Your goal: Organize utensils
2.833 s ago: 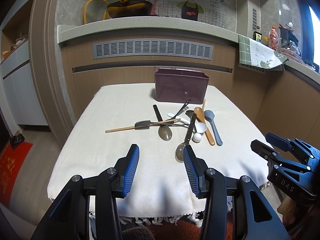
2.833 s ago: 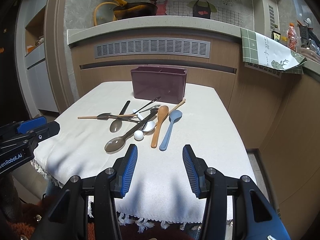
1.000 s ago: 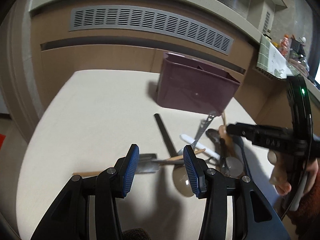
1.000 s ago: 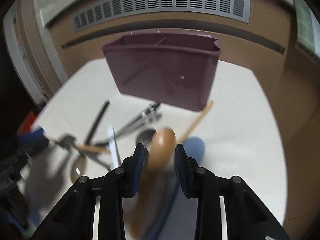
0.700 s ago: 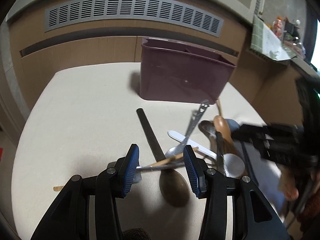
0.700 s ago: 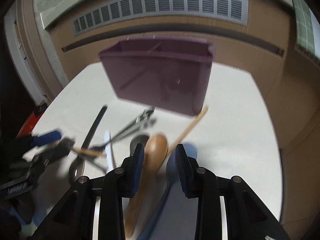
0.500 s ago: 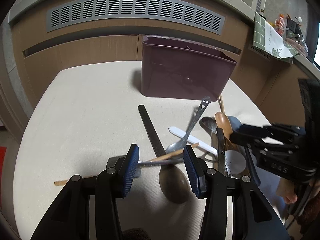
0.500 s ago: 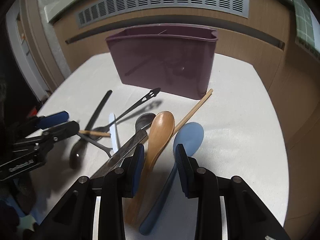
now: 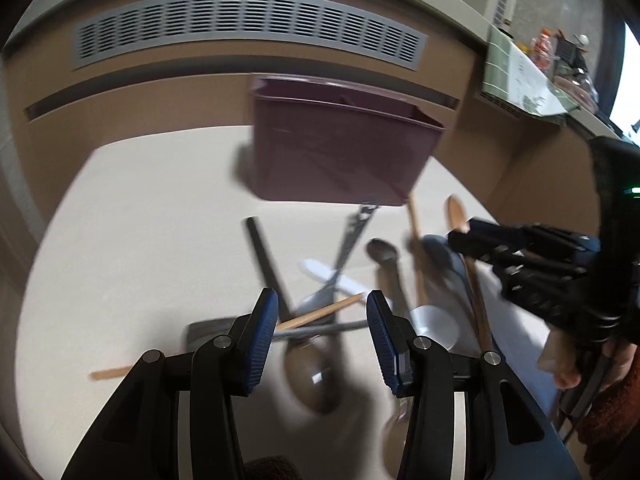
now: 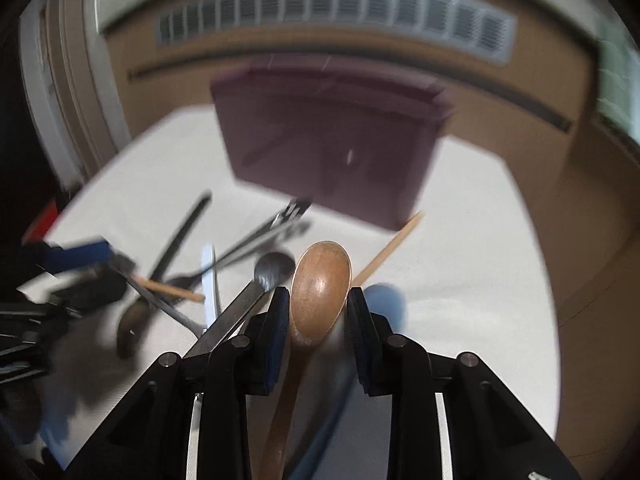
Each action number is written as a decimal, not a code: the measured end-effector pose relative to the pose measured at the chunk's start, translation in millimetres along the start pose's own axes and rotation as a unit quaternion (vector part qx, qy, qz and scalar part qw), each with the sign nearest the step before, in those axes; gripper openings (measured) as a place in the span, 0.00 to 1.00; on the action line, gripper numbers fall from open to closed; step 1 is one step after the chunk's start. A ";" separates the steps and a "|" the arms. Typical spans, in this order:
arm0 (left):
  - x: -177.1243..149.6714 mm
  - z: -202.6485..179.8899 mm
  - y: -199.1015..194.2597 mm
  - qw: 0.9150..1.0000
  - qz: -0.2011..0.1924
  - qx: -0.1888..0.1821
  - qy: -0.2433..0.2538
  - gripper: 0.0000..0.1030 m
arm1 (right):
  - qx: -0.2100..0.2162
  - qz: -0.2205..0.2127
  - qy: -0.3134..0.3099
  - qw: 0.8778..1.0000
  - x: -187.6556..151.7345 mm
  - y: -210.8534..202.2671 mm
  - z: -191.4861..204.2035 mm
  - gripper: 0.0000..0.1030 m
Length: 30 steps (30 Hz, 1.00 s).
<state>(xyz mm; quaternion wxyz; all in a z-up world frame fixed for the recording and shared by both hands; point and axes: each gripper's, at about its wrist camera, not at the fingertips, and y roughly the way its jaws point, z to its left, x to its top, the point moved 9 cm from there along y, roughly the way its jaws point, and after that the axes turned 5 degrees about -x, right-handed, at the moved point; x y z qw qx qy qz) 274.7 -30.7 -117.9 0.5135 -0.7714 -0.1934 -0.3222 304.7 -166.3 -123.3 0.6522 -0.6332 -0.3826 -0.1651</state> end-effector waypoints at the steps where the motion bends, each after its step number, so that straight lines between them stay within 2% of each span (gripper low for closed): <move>1: 2.7 -4.3 5.7 1.000 0.004 -0.007 0.004 0.46 | -0.006 -0.007 0.007 1.000 0.6 -5.6 -7.1 0.25; 7: 35.4 -28.8 54.7 0.999 0.029 -0.025 0.036 0.46 | -0.004 0.005 0.059 0.998 -15.2 -13.2 -42.2 0.25; 11: 49.6 -31.8 88.0 0.997 0.047 -0.007 0.053 0.46 | -0.001 0.005 0.064 0.998 -25.6 -15.8 -44.4 0.25; 14: 48.5 -24.3 107.7 0.997 0.072 -0.001 0.042 0.46 | 0.004 0.003 0.062 0.998 -29.8 -15.8 -41.5 0.25; 26: 54.6 -20.9 116.6 0.996 0.084 0.000 0.030 0.45 | 0.013 -0.003 0.058 0.998 -31.0 -18.2 -39.3 0.26; 27: 56.1 -21.1 116.5 0.996 0.085 0.001 0.024 0.40 | 0.013 -0.003 0.058 0.998 -31.0 -18.3 -39.3 0.26; 28: 57.4 -18.3 115.3 0.996 0.082 0.006 0.016 0.26 | 0.013 -0.003 0.057 0.998 -30.9 -18.5 -38.8 0.26; 30: 64.1 -15.6 110.5 0.998 0.067 0.012 0.011 0.15 | 0.012 -0.004 0.054 0.998 -30.6 -19.1 -38.0 0.26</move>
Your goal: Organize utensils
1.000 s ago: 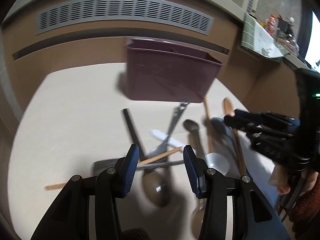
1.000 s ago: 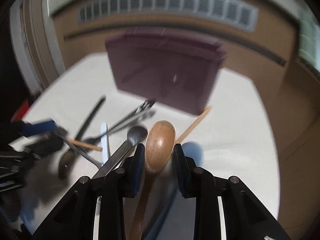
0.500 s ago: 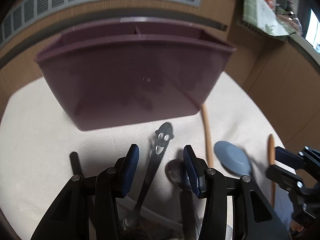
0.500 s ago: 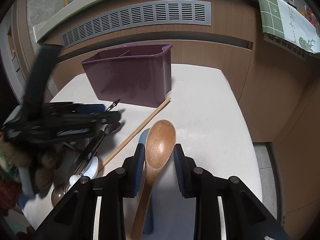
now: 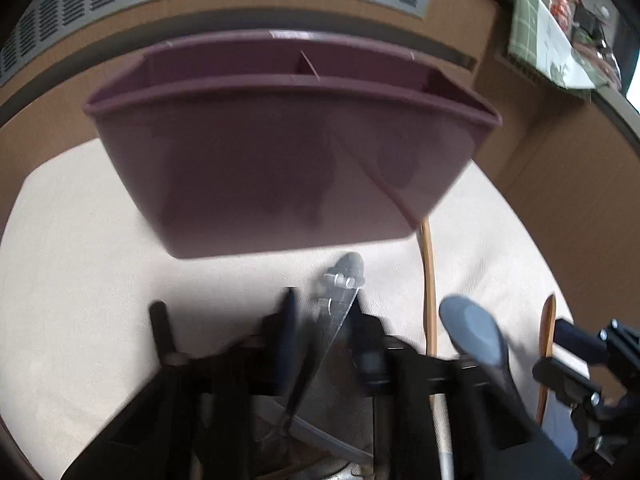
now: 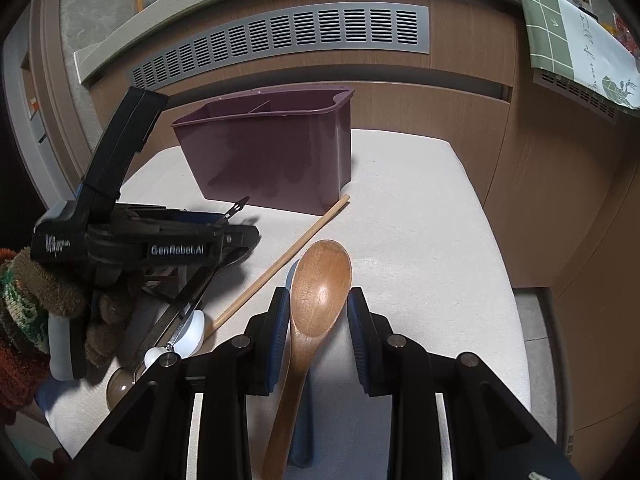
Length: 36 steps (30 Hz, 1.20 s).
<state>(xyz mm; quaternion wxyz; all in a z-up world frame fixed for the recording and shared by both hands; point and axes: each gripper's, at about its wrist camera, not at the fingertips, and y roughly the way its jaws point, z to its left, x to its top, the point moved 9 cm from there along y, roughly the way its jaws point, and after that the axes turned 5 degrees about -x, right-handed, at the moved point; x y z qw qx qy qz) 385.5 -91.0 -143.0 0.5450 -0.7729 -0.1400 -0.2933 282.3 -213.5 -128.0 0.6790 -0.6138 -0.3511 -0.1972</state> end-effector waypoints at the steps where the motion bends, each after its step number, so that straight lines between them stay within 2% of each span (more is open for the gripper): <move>1: 4.7 -0.7 -5.7 1.000 -0.016 0.004 0.008 0.13 | -0.001 -0.001 -0.002 1.000 0.3 -0.4 0.3 0.26; 4: 13.3 -6.3 -27.4 0.999 -0.046 0.012 0.025 0.11 | -0.005 -0.006 -0.003 1.000 3.4 -2.9 -0.3 0.26; 6: 27.4 -16.1 -62.6 0.996 -0.085 -0.007 0.024 0.10 | -0.007 -0.014 -0.001 1.000 9.4 -6.7 -1.7 0.26; 7: 36.6 -20.7 -82.7 0.994 -0.110 -0.016 0.024 0.02 | -0.006 -0.023 0.001 1.000 17.6 -10.9 -2.7 0.26; 10: 74.9 -28.1 -151.9 0.979 -0.201 -0.023 0.020 0.00 | 0.017 -0.067 0.005 0.998 58.3 -32.1 -2.1 0.24; 11: 91.8 -27.7 -178.0 0.972 -0.234 -0.022 0.019 0.00 | 0.021 -0.088 0.005 0.996 76.6 -42.5 -1.9 0.00; 12: 104.2 -27.1 -192.8 0.967 -0.252 -0.020 0.020 0.00 | 0.029 -0.111 0.003 0.993 98.4 -54.7 -0.3 0.05; 15: 138.1 -21.9 -229.0 0.953 -0.303 -0.004 0.026 0.00 | 0.032 -0.179 -0.005 0.983 160.3 -84.6 3.1 0.04; 17: 153.2 -15.8 -239.5 0.948 -0.317 -0.007 0.024 0.00 | 0.037 -0.196 -0.010 0.980 184.5 -91.0 6.6 0.03; 20: 158.6 -10.4 -237.3 0.949 -0.316 -0.012 0.017 0.00 | 0.047 -0.205 -0.011 0.978 212.6 -87.0 13.9 0.02; 22: 148.2 -1.5 -234.9 0.951 -0.307 -0.018 0.016 0.00 | 0.043 -0.202 -0.014 0.978 217.1 -81.4 16.7 0.02; 25: 124.1 6.6 -213.7 0.959 -0.283 -0.014 0.024 0.00 | 0.025 -0.194 -0.026 0.980 205.6 -72.2 14.5 0.02; 28: 99.9 26.0 -182.4 0.971 -0.240 -0.016 0.008 0.03 | -0.008 -0.169 -0.037 0.985 183.7 -56.7 1.7 0.03; 30: 78.5 43.2 -156.8 0.978 -0.207 -0.013 -0.009 0.08 | -0.012 -0.120 -0.034 0.992 159.8 -31.0 -12.9 0.10; 33: 48.6 67.5 -122.8 0.986 -0.165 -0.011 -0.032 0.31 | 0.007 -0.040 -0.008 0.999 126.7 7.6 -32.9 0.19; 35: 32.4 86.7 -97.0 0.989 -0.135 -0.011 -0.053 0.32 | 0.012 0.016 0.016 1.000 103.2 39.3 -48.7 0.19; 36: 28.3 95.7 -87.5 0.990 -0.126 -0.008 -0.065 0.32 | 0.009 0.031 0.027 0.999 97.4 50.0 -55.6 0.19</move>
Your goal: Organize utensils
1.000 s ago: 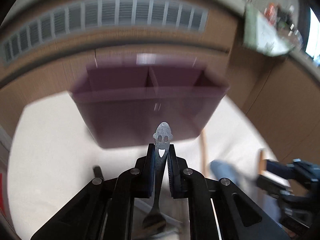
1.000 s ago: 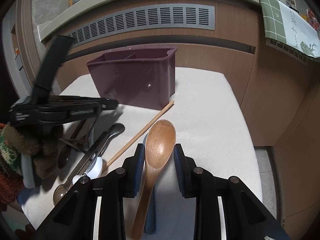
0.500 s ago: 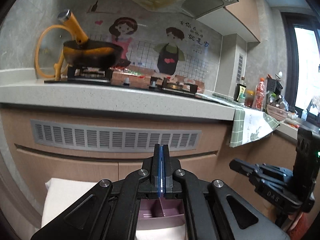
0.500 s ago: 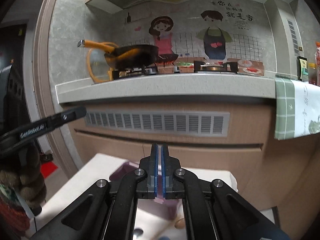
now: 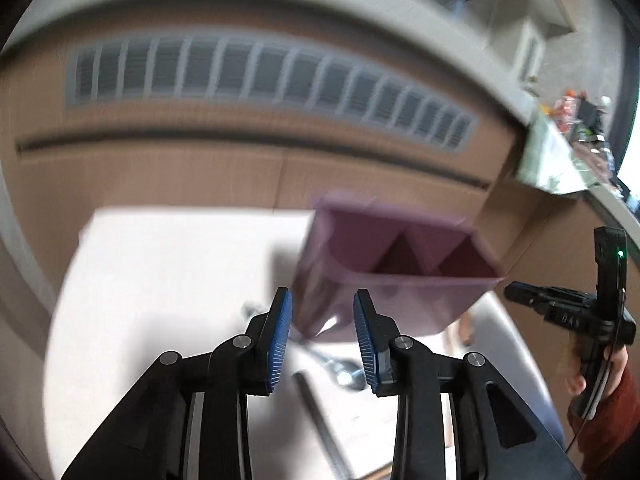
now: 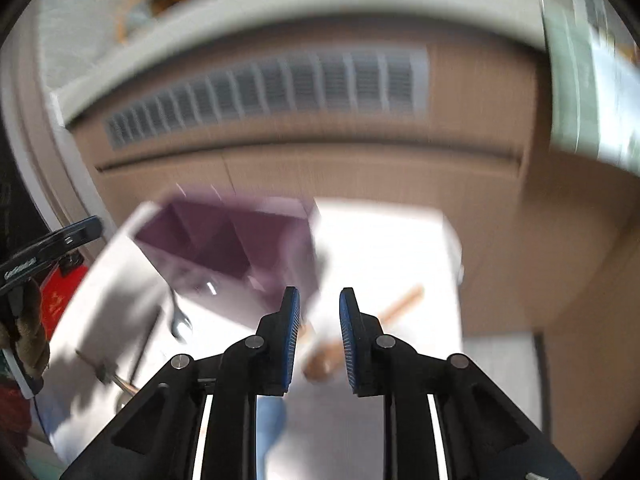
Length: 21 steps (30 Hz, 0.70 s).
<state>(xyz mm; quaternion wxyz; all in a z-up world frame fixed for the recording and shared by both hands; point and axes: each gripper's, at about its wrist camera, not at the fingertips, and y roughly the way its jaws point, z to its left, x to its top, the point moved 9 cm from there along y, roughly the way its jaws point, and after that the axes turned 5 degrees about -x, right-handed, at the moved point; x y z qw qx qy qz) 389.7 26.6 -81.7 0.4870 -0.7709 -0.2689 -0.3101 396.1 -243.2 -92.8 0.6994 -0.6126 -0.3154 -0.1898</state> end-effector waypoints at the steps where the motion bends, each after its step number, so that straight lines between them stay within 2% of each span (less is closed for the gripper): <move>1: -3.0 9.9 7.5 1.000 0.005 0.003 -0.012 0.32 | -0.006 0.012 0.017 1.000 -3.7 12.6 -10.0 0.19; 5: -5.1 57.3 41.0 0.996 0.014 0.005 -0.086 0.32 | -0.025 0.041 0.080 0.996 -7.3 58.4 -44.4 0.20; 8: -0.8 87.1 64.8 0.991 0.021 0.009 -0.130 0.32 | -0.016 0.056 0.117 0.991 -6.1 83.6 -58.0 0.20; 11: -1.1 98.8 89.3 0.988 0.051 -0.006 -0.145 0.32 | -0.005 0.054 0.137 0.989 -1.0 98.1 -60.8 0.20; 13: 0.6 94.3 94.6 0.991 0.052 -0.015 -0.122 0.32 | -0.012 0.054 0.112 0.992 0.9 101.2 -54.6 0.21; 16: -7.5 73.2 102.0 0.993 0.096 -0.039 -0.056 0.32 | -0.037 0.059 0.033 0.997 -2.9 99.5 -39.9 0.23; 17: -17.9 58.0 101.6 0.991 0.121 -0.057 -0.016 0.32 | -0.044 0.062 0.007 0.997 -8.9 95.7 -34.4 0.23; 19: -32.4 39.0 95.6 0.987 0.142 -0.061 0.049 0.32 | -0.054 0.065 -0.034 0.996 -21.1 86.5 -24.5 0.25; 21: -50.7 27.2 83.9 0.982 0.156 -0.063 0.087 0.32 | -0.053 0.073 -0.056 0.994 -35.3 75.2 -17.3 0.26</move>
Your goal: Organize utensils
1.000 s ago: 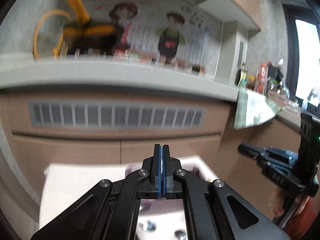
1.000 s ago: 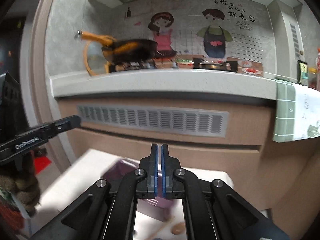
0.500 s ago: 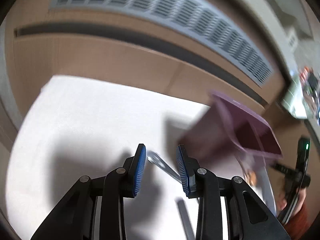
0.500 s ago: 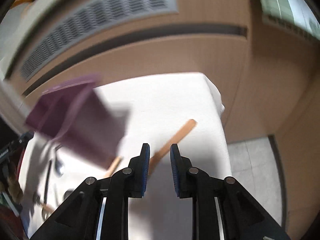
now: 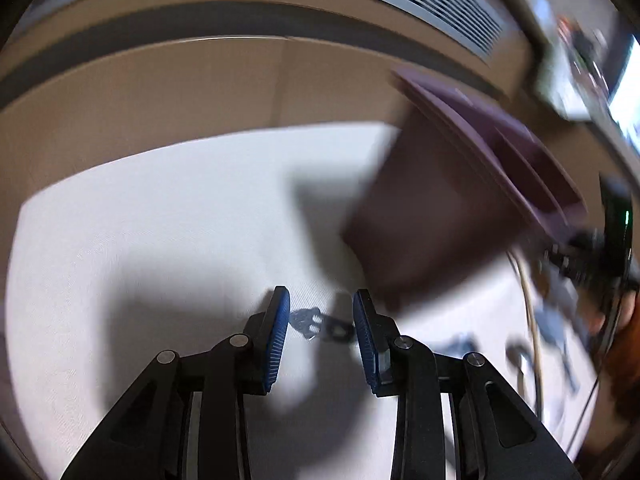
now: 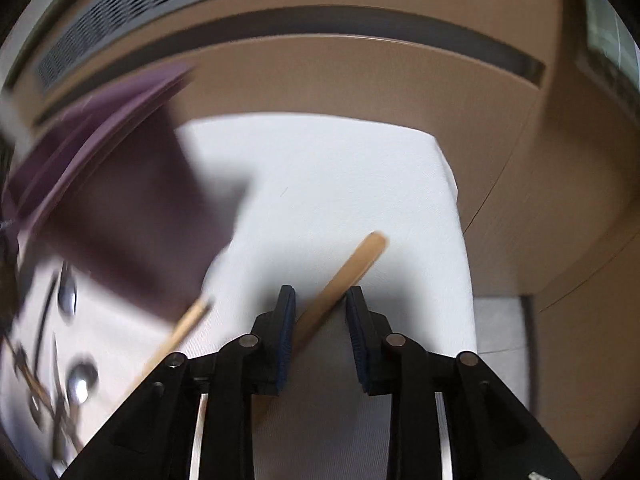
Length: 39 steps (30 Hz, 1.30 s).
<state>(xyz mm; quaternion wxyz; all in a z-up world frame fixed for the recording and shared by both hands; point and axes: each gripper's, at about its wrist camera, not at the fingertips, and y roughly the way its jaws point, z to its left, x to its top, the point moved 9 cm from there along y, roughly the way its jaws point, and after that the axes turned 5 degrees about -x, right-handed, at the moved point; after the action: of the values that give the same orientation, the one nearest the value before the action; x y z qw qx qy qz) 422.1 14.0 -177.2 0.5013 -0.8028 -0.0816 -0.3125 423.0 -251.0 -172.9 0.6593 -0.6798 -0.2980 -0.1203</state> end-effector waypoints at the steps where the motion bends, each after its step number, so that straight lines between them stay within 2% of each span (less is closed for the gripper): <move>1: -6.5 -7.2 -5.5 1.000 0.006 -0.008 0.004 0.32 | 0.001 0.003 -0.005 1.000 -7.6 -4.7 1.1 0.27; 3: -30.6 -22.8 -16.0 0.999 0.019 -0.026 0.004 0.32 | 0.003 0.012 -0.008 1.000 -23.6 -15.0 2.8 0.29; 6: -61.1 -52.2 -29.8 0.998 0.039 -0.036 0.023 0.32 | 0.024 0.025 0.000 0.999 -47.5 -30.7 4.2 0.48; 7: -73.3 -65.7 -33.8 0.997 0.047 -0.040 0.035 0.32 | 0.028 0.029 -0.002 0.999 -53.8 -34.8 5.5 0.51; 10: -93.7 -100.6 -44.0 0.995 0.059 -0.054 0.063 0.32 | 0.019 0.025 -0.015 0.999 -65.0 -42.5 7.5 0.53; 14: -68.8 -135.7 -65.8 0.992 0.007 -0.042 0.117 0.35 | -0.002 0.000 0.018 1.000 -54.7 -39.0 0.9 0.38; 15: -63.3 -144.6 -66.4 0.990 0.000 -0.036 0.135 0.35 | -0.005 -0.003 0.026 1.000 -48.1 -34.6 -0.4 0.38; 17: -56.9 -148.7 -63.9 0.985 0.004 -0.020 0.169 0.35 | -0.017 -0.006 0.036 0.999 -28.7 -14.8 -7.2 0.38; 20: -39.3 -151.8 -43.5 0.981 0.020 0.000 0.191 0.35 | -0.039 -0.013 0.043 0.998 -3.5 -0.4 -12.8 0.38; 23: -34.1 -148.0 -24.6 0.979 0.041 0.013 0.197 0.35 | -0.003 -0.002 0.078 0.997 6.4 -0.1 -18.5 0.37; 26: -29.3 -144.4 -0.1 0.975 0.068 0.028 0.212 0.35 | 0.052 -0.019 0.092 0.994 1.8 -17.8 -22.1 0.37; 27: -29.4 -142.1 4.7 0.973 0.075 0.031 0.216 0.35 | 0.050 -0.023 0.094 0.994 -1.3 -21.8 -23.9 0.37; 29: -26.8 -139.5 20.5 0.971 0.092 0.037 0.217 0.35 | 0.034 -0.032 0.091 0.995 -8.3 -29.3 -30.9 0.38; 31: -20.3 -139.2 23.4 0.974 0.090 0.026 0.207 0.35 | 0.017 -0.041 0.083 0.996 -13.8 -35.6 -37.1 0.38; 33: -15.4 -135.1 25.0 0.980 0.090 0.021 0.176 0.34 | 0.014 -0.043 0.078 0.996 -14.8 -37.5 -39.2 0.38; 35: -14.8 -132.9 22.3 0.983 0.077 0.026 0.162 0.31 | 0.013 -0.039 0.080 0.996 -11.6 -33.2 -40.2 0.38; 36: -15.6 -132.5 19.6 0.985 0.071 0.028 0.157 0.26 | 0.011 -0.037 0.083 0.996 -7.6 -27.8 -40.4 0.38; 39: -22.4 -123.1 4.9 0.992 0.046 0.037 0.112 0.24 | -0.007 -0.024 0.088 0.996 5.8 -3.7 -40.4 0.38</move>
<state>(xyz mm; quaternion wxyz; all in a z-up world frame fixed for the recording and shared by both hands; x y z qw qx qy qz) 354.9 -89.7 -156.8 0.5502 -0.7466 0.0004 -0.3739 434.8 -288.9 -162.4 0.6753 -0.6636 -0.2544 -0.1972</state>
